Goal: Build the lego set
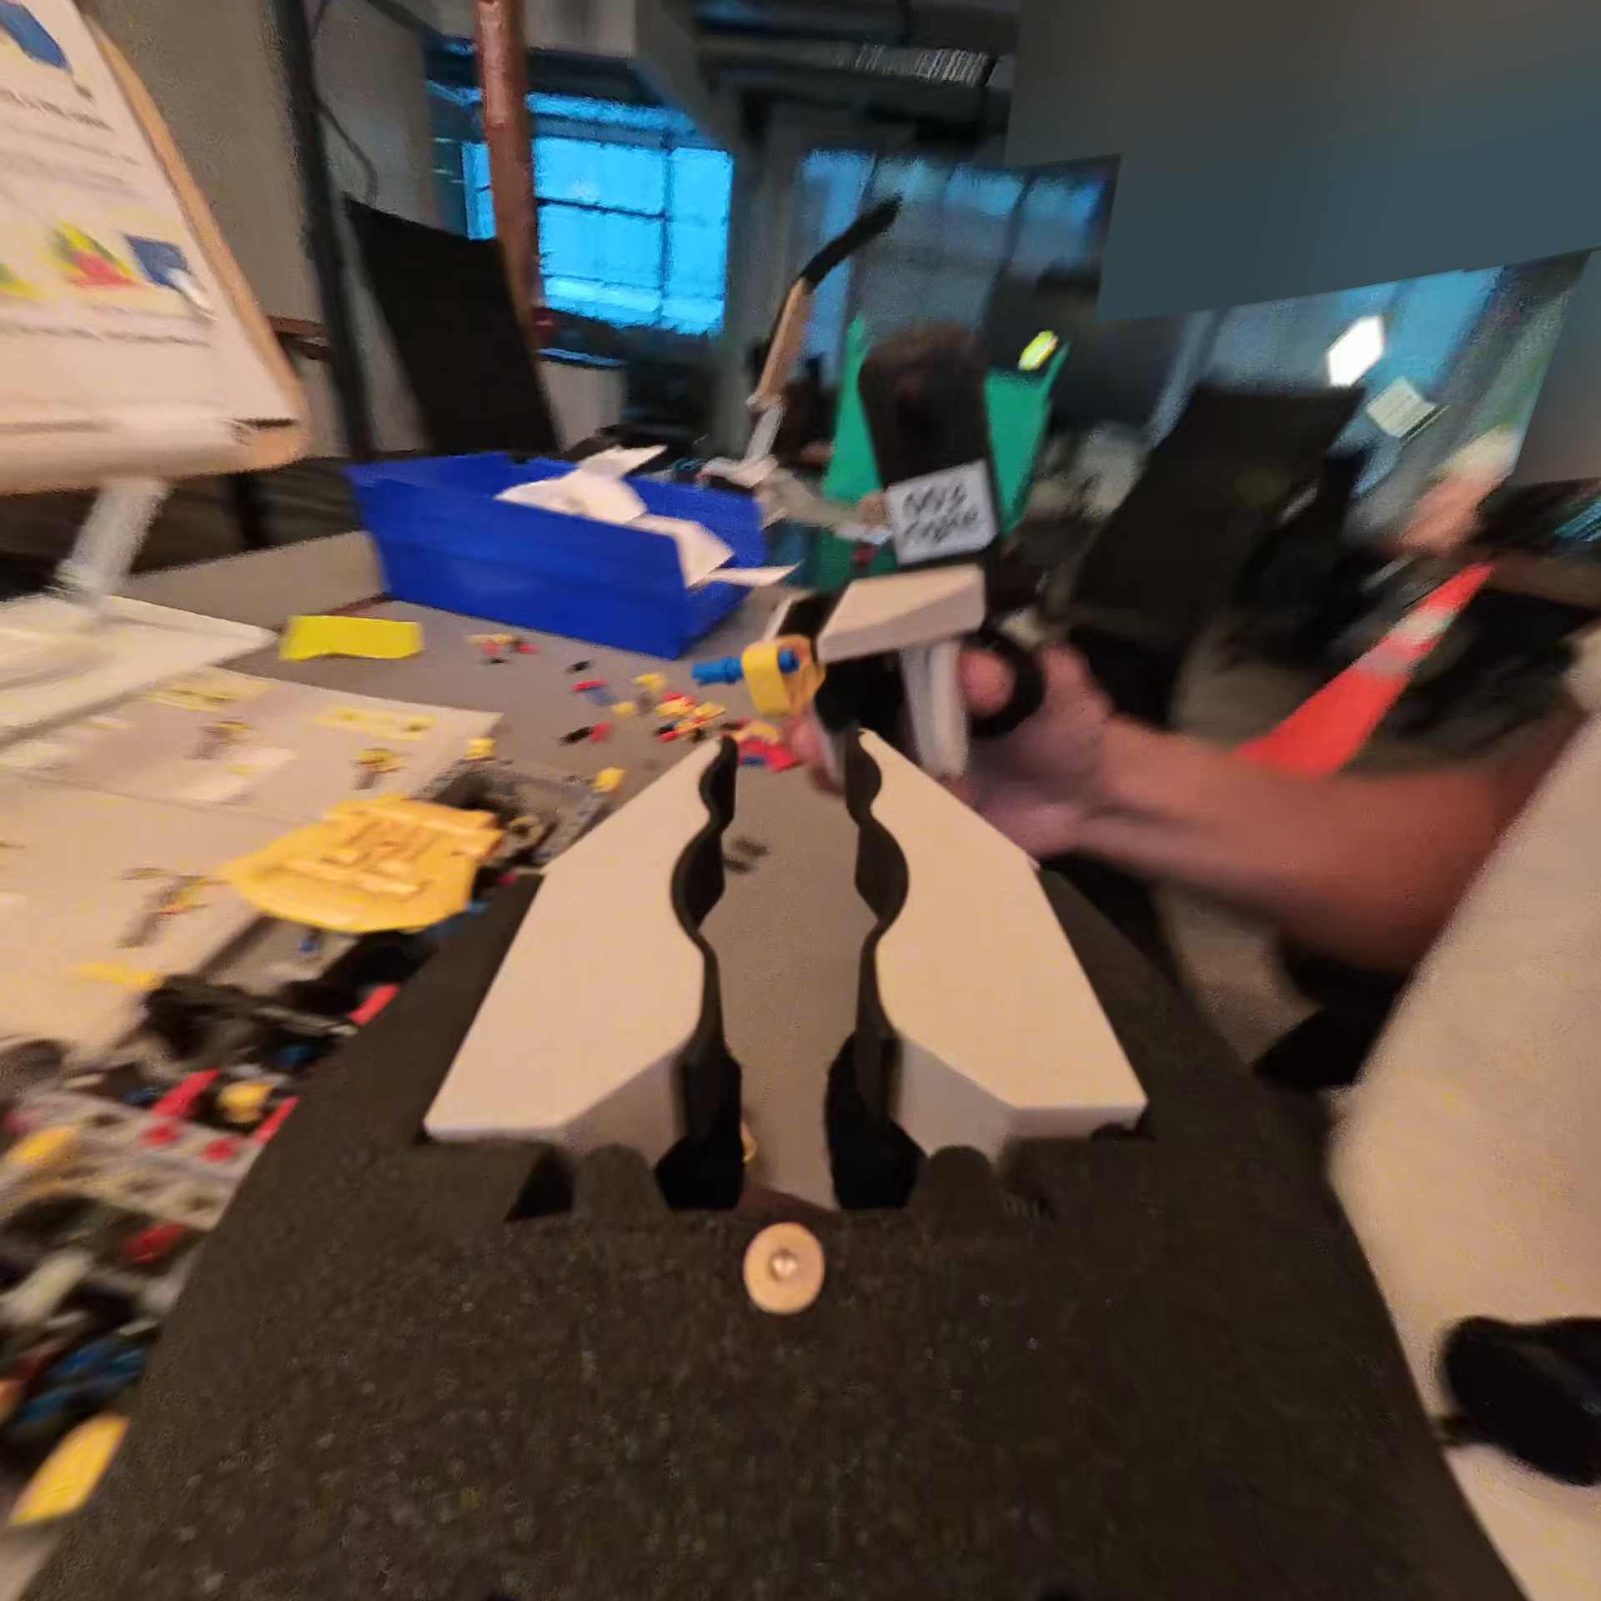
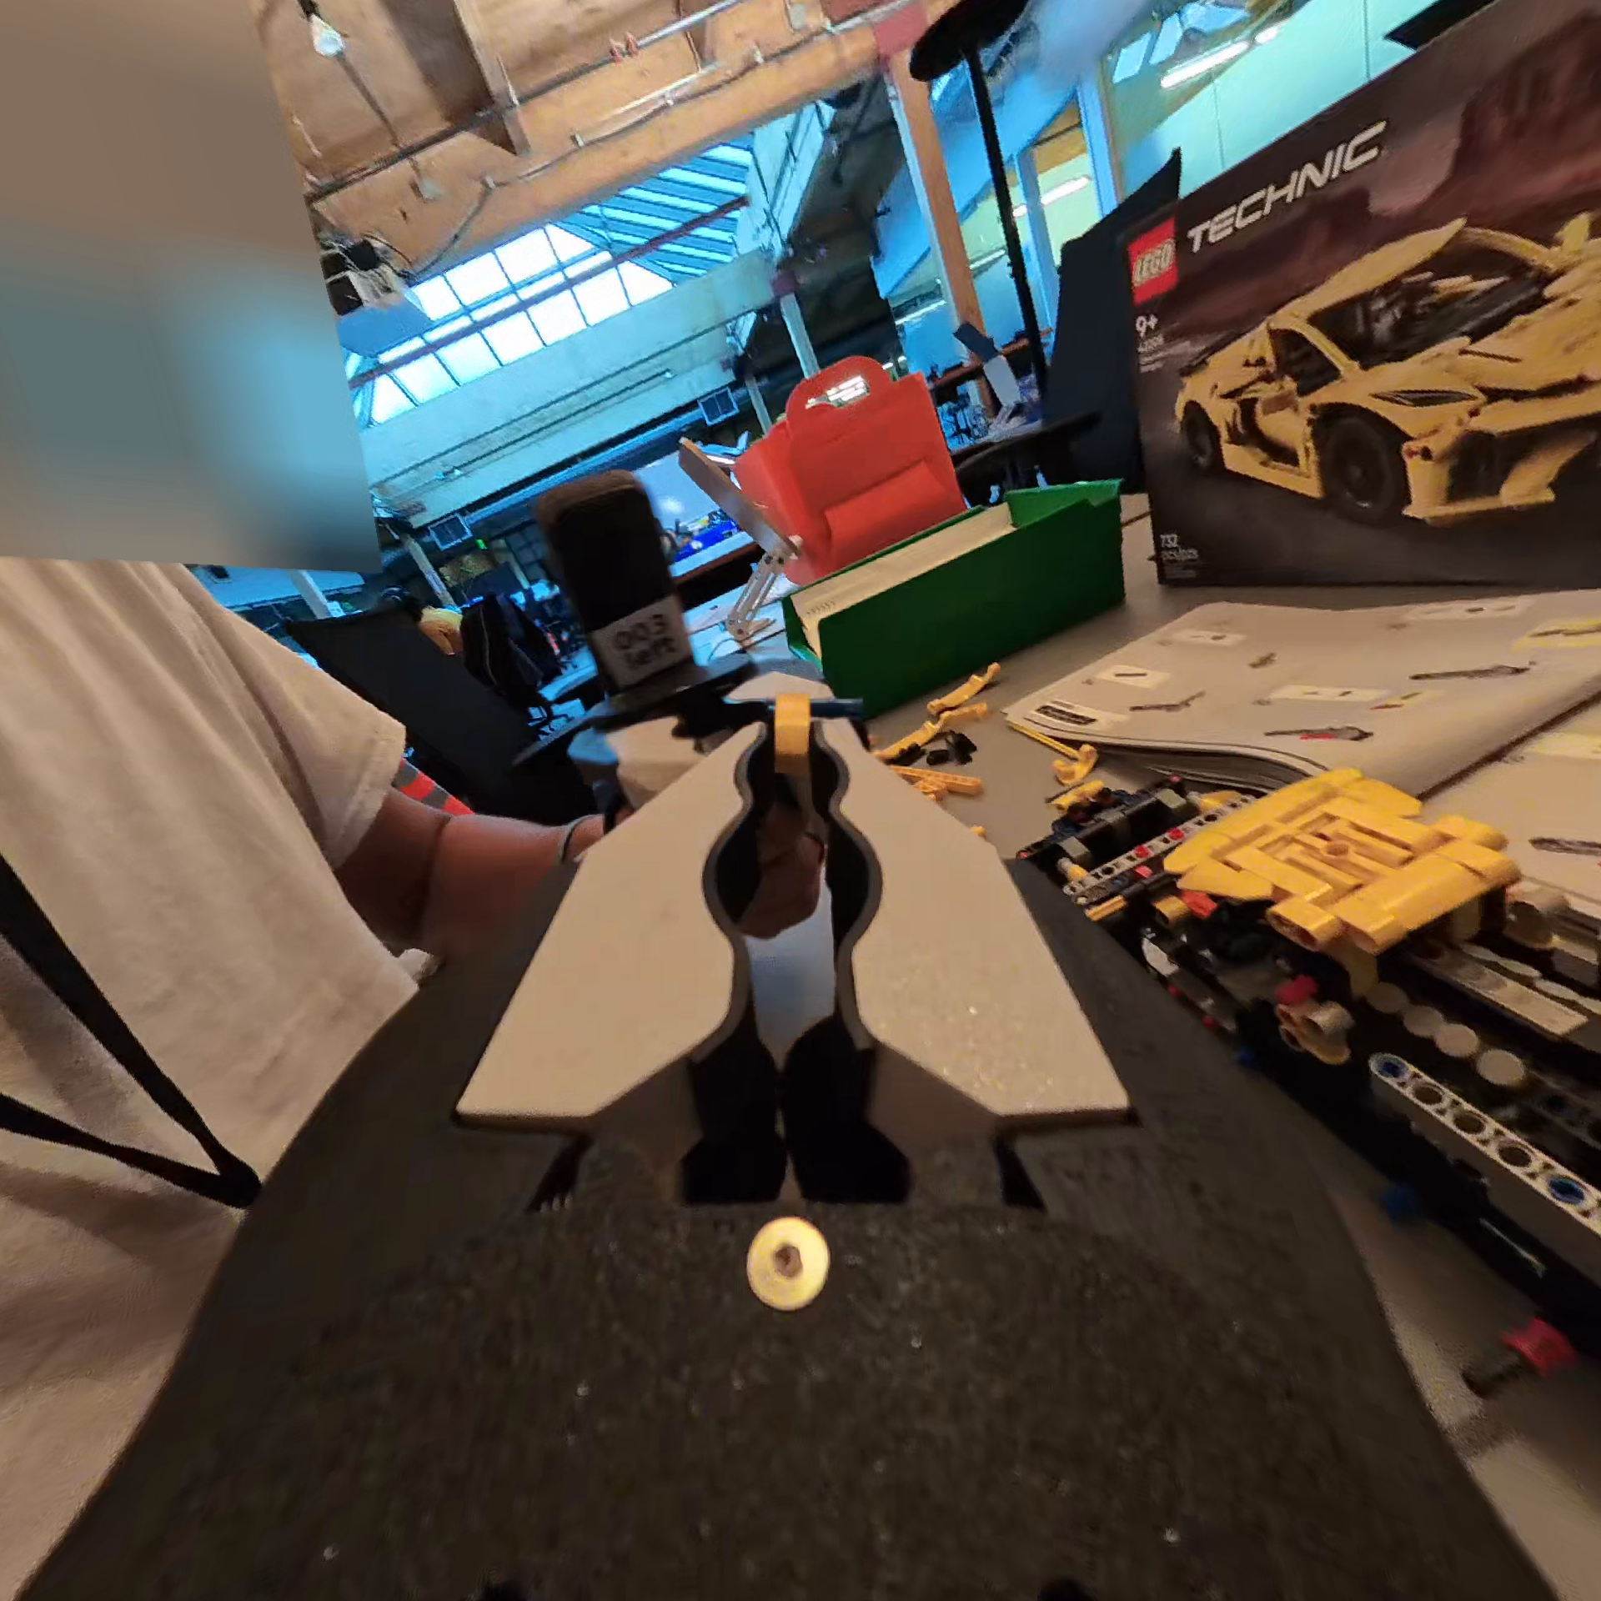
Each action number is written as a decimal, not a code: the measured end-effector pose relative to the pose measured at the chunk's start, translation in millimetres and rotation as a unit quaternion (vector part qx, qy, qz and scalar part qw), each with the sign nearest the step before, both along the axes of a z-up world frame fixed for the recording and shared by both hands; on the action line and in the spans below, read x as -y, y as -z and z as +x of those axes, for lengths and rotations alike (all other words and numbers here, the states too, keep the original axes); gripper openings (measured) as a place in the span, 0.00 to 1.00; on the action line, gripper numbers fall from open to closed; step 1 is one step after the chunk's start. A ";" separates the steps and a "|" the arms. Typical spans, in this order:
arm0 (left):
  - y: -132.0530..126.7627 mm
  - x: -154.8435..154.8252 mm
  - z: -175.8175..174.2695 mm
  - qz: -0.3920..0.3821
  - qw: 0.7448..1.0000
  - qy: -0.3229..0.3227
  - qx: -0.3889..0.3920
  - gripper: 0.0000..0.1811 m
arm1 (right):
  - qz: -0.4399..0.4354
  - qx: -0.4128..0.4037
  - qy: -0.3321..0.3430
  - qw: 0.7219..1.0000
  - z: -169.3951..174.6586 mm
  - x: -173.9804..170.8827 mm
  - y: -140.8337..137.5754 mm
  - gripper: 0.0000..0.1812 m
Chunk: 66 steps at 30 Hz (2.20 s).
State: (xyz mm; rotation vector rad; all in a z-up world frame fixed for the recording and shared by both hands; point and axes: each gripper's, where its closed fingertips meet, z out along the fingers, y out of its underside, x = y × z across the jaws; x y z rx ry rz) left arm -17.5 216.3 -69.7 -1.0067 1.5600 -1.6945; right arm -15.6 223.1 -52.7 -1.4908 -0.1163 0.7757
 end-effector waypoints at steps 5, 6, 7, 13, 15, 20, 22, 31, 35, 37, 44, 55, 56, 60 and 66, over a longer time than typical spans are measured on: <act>-17.3 -6.9 -8.4 -0.123 0.991 0.056 0.000 0.05 | 0.020 -0.010 -0.014 1.000 -6.0 -1.8 -2.8 0.04; -18.0 -7.0 -8.6 -0.119 0.992 0.051 0.004 0.05 | 0.023 -0.017 -0.014 0.999 -5.7 -2.1 -3.7 0.04; -18.9 -7.1 -8.9 -0.115 0.992 0.048 0.009 0.05 | 0.027 -0.021 -0.016 0.999 -6.3 -2.1 -4.5 0.04; -21.8 -6.4 -12.6 -0.125 0.990 0.062 0.018 0.04 | 0.034 -0.052 -0.042 0.997 -9.3 -1.0 -3.4 0.04; -17.6 -5.6 -13.2 -0.103 0.992 0.066 0.012 0.04 | 0.027 -0.040 -0.050 0.998 -11.3 -1.7 1.3 0.07; -12.9 8.0 -18.6 -0.089 0.990 0.107 0.000 0.04 | 0.025 0.018 -0.105 0.994 -24.3 0.7 4.8 0.18; -14.6 7.7 -19.3 -0.096 0.989 0.109 0.003 0.04 | 0.033 0.019 -0.119 0.992 -25.8 1.4 1.4 0.17; -16.6 7.0 -20.8 -0.113 0.987 0.116 0.008 0.04 | 0.049 0.015 -0.098 0.994 -22.8 -1.5 -3.4 0.13; -17.1 6.2 -19.5 -0.117 0.987 0.110 0.010 0.04 | 0.040 -0.011 -0.102 0.994 -22.2 -3.5 -3.1 0.13; -15.6 5.3 -18.4 -0.117 0.987 0.107 0.007 0.04 | 0.031 -0.015 -0.105 0.994 -21.7 -4.3 -1.3 0.13; -14.0 4.6 -19.7 -0.135 0.983 0.123 -0.007 0.04 | 0.017 0.031 -0.125 0.992 -24.0 -0.3 2.6 0.17; -6.7 10.1 -19.4 -0.085 0.989 0.122 -0.008 0.04 | -0.006 0.074 -0.168 0.983 -22.2 2.6 12.3 0.13; -6.5 10.4 -19.4 -0.084 0.989 0.121 -0.008 0.04 | -0.004 0.070 -0.169 0.983 -22.1 2.9 12.7 0.12; -5.4 11.8 -19.1 -0.073 0.990 0.121 -0.007 0.03 | 0.005 0.058 -0.171 0.984 -21.8 4.1 14.7 0.12; -2.7 11.6 -17.4 -0.047 0.994 0.103 -0.003 0.04 | 0.009 0.060 -0.166 0.984 -20.1 3.9 17.9 0.12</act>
